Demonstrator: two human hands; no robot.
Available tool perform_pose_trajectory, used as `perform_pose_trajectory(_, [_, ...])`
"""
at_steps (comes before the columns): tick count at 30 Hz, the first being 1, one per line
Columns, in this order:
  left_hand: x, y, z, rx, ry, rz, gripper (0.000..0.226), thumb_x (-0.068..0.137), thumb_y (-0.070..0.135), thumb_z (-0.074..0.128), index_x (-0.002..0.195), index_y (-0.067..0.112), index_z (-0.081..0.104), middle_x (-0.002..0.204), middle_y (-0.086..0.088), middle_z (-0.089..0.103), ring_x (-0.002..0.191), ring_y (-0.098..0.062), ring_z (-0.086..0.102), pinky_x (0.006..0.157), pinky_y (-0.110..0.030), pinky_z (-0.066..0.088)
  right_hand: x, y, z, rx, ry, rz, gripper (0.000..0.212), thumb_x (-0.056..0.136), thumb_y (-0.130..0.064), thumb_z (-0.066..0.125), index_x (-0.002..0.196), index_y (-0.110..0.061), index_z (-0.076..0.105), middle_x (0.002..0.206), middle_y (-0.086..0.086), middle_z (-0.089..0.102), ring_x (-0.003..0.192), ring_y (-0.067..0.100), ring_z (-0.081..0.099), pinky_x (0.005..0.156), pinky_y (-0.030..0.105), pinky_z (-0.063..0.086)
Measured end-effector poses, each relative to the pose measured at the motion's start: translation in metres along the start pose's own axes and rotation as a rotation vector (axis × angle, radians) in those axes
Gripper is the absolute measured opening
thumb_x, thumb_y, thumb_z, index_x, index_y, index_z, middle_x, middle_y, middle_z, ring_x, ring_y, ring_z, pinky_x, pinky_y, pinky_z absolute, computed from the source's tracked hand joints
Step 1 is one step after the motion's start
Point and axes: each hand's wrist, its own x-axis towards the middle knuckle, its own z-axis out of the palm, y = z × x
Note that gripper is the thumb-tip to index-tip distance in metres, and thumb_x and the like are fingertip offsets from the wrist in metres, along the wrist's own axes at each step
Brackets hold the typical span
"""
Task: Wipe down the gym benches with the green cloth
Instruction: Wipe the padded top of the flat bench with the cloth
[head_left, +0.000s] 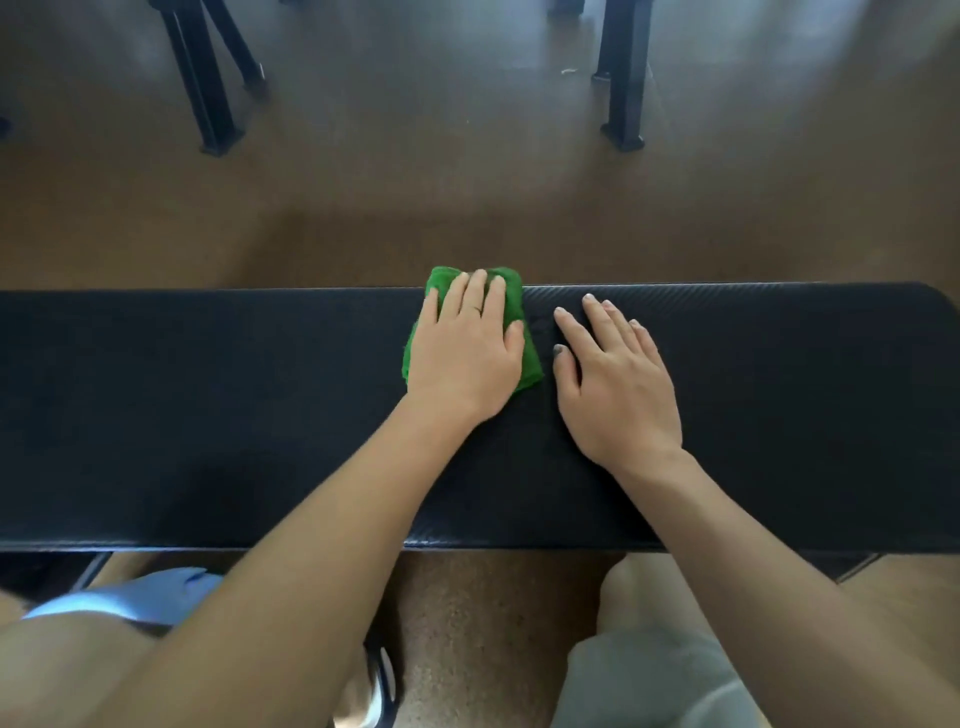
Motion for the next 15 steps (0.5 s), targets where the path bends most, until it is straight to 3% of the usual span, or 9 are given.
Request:
perform_pose_trajectory(5, [-0.124, 0.008, 0.007, 0.026, -0.024, 0.122, 0.065, 0.107, 0.047, 0.016, 0.165, 0.018, 0.021, 0.172, -0.004, 0.015, 0.160, -0.021, 0.012, 0.129, -0.048, 0.016, -0.001, -0.002, -0.001, 0.005, 0.012, 0.000, 0.058, 0.107, -0.043, 0.020, 0.157, -0.025, 0.041, 0.167, 0.006, 0.032, 0.156, 0.020, 0.023, 0.129, 0.040, 0.015])
perform_pose_trajectory(13, [0.016, 0.022, 0.004, -0.004, -0.025, 0.122, 0.059, 0.111, 0.043, 0.020, 0.166, 0.022, 0.017, 0.174, 0.000, 0.012, 0.160, -0.016, 0.006, 0.130, -0.039, 0.003, 0.008, -0.002, -0.001, 0.055, 0.037, 0.029, 0.062, 0.106, -0.040, 0.015, 0.154, -0.017, 0.047, 0.163, 0.006, 0.040, 0.154, 0.019, 0.030, 0.128, 0.039, 0.019])
perform_pose_trajectory(15, [0.015, 0.027, 0.003, 0.004, -0.030, 0.115, 0.059, 0.111, 0.042, 0.021, 0.166, 0.020, 0.016, 0.174, -0.001, 0.012, 0.160, -0.017, 0.005, 0.130, -0.039, 0.001, 0.005, -0.002, -0.001, 0.068, 0.049, 0.026, 0.061, 0.107, -0.037, 0.017, 0.152, -0.013, 0.048, 0.161, 0.007, 0.042, 0.153, 0.019, 0.032, 0.128, 0.039, 0.020])
